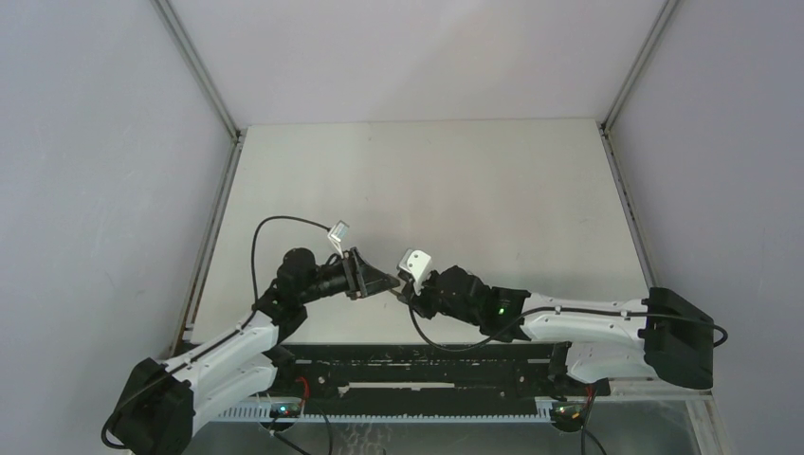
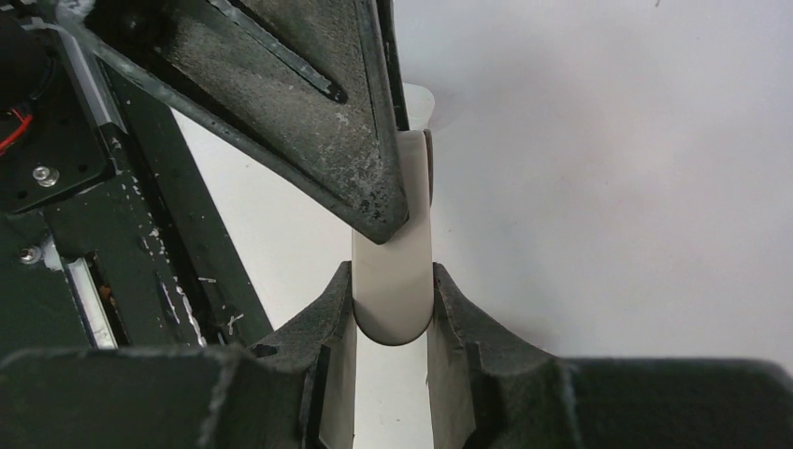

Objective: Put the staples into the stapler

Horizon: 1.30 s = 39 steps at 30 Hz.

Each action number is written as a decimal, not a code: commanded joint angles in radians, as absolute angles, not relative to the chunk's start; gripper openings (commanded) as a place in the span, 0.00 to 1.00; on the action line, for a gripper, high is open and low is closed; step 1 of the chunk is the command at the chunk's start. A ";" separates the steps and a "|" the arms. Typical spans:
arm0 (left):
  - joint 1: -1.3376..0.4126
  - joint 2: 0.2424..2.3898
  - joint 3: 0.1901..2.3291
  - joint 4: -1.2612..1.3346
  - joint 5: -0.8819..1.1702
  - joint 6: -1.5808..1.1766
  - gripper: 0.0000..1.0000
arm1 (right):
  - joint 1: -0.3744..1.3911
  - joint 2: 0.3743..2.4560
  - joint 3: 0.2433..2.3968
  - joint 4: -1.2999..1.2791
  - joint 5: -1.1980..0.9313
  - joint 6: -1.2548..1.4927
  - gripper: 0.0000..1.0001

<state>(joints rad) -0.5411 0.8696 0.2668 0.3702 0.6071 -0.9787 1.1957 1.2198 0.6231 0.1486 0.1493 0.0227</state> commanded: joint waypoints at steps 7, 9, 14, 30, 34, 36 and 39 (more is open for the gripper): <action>-0.572 0.840 0.269 0.458 0.627 -1.046 0.50 | 1.223 1.173 0.614 0.229 0.174 0.022 0.05; -0.572 0.838 0.267 0.458 0.625 -1.049 0.46 | 1.225 1.175 0.614 0.227 0.175 0.020 0.05; -0.574 0.845 0.263 0.479 0.627 -1.067 0.35 | 1.231 1.176 0.615 0.223 0.184 0.016 0.05; -0.577 0.842 0.287 0.513 0.729 -0.945 0.00 | 0.999 0.968 0.594 0.127 -0.340 0.266 0.78; -0.606 0.832 0.310 0.511 0.773 -0.887 0.00 | 0.908 0.966 0.597 0.135 -0.534 0.372 0.81; -0.637 0.827 0.331 0.505 0.779 -0.863 0.00 | 0.895 0.983 0.598 0.146 -0.607 0.403 0.81; -0.669 0.819 0.349 0.495 0.769 -0.836 0.00 | 0.897 1.010 0.598 0.167 -0.674 0.421 0.81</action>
